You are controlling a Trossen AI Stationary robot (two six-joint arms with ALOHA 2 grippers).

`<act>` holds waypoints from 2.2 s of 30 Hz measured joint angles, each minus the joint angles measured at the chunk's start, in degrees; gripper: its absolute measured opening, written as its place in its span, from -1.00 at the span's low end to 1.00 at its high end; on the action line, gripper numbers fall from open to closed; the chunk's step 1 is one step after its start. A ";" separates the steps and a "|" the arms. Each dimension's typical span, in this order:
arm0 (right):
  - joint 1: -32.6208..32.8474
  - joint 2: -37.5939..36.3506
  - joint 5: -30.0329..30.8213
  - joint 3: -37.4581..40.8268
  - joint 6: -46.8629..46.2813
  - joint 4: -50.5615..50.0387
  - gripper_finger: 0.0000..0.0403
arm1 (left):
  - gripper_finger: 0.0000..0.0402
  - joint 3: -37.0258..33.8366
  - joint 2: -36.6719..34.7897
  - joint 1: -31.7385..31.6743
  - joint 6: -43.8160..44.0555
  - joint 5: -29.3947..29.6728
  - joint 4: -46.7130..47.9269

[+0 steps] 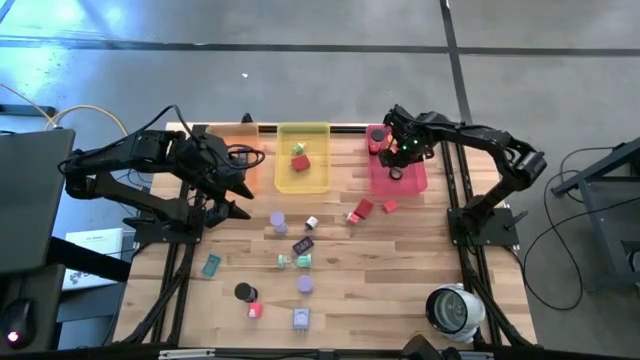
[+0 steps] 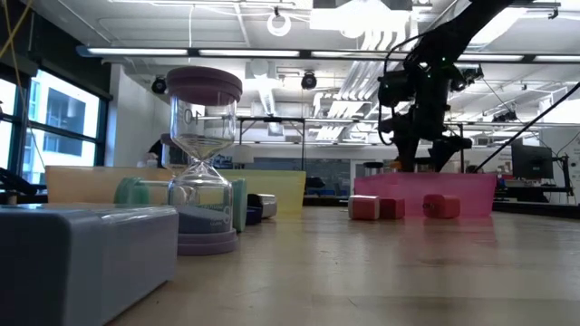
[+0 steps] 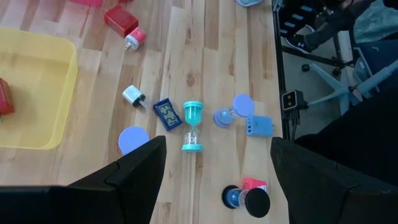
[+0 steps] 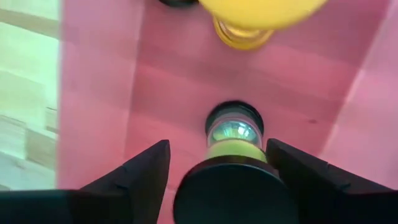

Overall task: Pick & Place Office items
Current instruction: Put the green sand timer into the pink bin, then put the pink charger adapter into the yellow bin

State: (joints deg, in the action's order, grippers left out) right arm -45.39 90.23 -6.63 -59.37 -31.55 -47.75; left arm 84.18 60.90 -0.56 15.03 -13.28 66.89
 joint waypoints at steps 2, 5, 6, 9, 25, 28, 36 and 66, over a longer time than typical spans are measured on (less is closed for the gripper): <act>0.00 -0.68 0.12 -0.97 0.13 -0.08 0.27 | 0.41 0.00 0.00 0.00 0.00 0.00 -0.24; 0.01 -2.05 0.37 -2.30 0.18 -0.47 0.27 | 0.41 0.00 0.12 0.00 0.00 0.00 -0.29; 0.02 -2.68 0.42 -2.81 0.21 -0.80 0.27 | 0.41 0.00 0.17 0.00 0.00 0.00 -0.30; 0.00 -5.04 1.30 -4.44 0.32 -1.40 0.27 | 0.41 0.00 0.44 0.00 0.00 0.00 -0.30; 8.40 -24.84 1.95 -12.33 10.52 -4.77 0.27 | 0.41 0.00 0.88 0.00 2.93 -0.18 -0.28; 10.71 -27.97 -2.86 -12.31 8.64 -3.77 0.27 | 0.41 0.00 1.07 0.00 3.51 -0.20 -0.42; 19.25 -29.96 -12.96 -12.13 7.41 -4.42 0.27 | 0.41 -0.02 1.95 0.02 6.18 -0.26 -1.46; 48.91 -18.07 4.36 -11.81 7.61 -2.82 0.27 | 0.41 -0.02 13.84 26.25 28.94 18.88 -7.69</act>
State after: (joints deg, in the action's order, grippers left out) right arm 3.52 72.16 -2.28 -71.18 -23.94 -50.57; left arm 84.16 74.75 25.69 43.97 5.61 59.20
